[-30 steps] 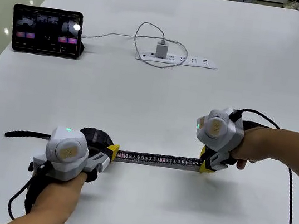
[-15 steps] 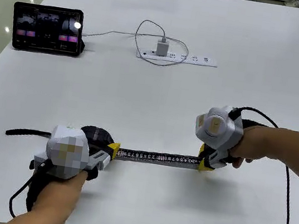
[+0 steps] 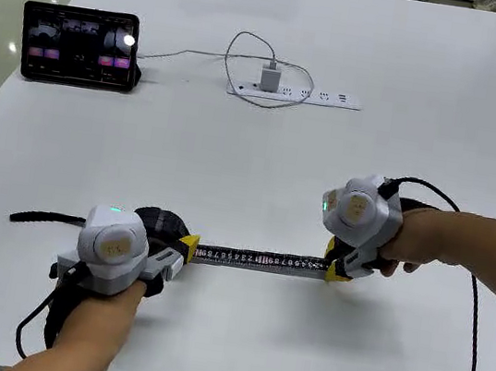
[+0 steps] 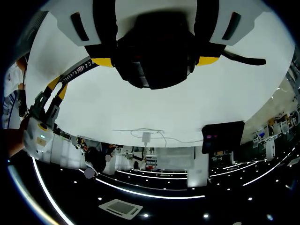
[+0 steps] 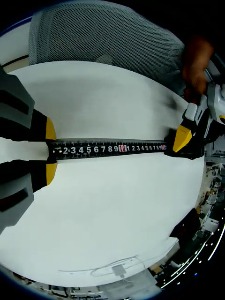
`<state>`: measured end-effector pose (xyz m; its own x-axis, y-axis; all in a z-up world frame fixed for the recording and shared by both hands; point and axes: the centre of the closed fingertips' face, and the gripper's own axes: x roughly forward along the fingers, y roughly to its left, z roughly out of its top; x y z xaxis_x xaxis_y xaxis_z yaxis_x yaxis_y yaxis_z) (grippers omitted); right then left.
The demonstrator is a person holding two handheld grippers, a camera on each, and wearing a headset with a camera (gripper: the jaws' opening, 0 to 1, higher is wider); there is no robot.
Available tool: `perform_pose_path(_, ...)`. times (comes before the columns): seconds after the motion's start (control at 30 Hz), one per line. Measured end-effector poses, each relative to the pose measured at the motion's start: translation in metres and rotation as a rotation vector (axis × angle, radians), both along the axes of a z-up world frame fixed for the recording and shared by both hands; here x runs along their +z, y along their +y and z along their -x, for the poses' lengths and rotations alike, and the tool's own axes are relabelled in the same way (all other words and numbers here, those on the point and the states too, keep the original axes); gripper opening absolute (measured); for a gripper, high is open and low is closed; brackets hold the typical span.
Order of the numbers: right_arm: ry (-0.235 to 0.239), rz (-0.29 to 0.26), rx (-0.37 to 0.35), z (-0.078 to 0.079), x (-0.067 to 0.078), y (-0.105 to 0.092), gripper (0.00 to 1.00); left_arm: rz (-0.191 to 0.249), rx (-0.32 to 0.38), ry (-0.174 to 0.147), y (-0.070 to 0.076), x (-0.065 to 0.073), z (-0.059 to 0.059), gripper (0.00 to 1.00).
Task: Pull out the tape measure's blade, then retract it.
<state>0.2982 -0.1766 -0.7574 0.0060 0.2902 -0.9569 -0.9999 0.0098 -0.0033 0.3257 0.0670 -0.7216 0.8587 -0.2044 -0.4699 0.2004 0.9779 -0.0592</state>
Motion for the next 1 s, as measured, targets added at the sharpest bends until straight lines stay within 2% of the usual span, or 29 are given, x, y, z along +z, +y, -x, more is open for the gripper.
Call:
perform_pose_path(0.4, -0.001, -0.017, 0.027, 0.001, 0.000, 0.006, 0.11, 0.000, 0.000, 0.000, 0.000, 0.000, 0.000, 0.62)
perform_pose_path(0.53, 0.008, -0.020, -0.002, 0.000, 0.000, 0.009, 0.11, 0.000, 0.000, -0.001, 0.000, 0.000, 0.000, 0.62)
perform_pose_path(1.0, 0.011, -0.016, -0.004, 0.000, 0.001, 0.015, 0.10, 0.002, -0.001, -0.001, 0.000, 0.000, 0.000, 0.62)
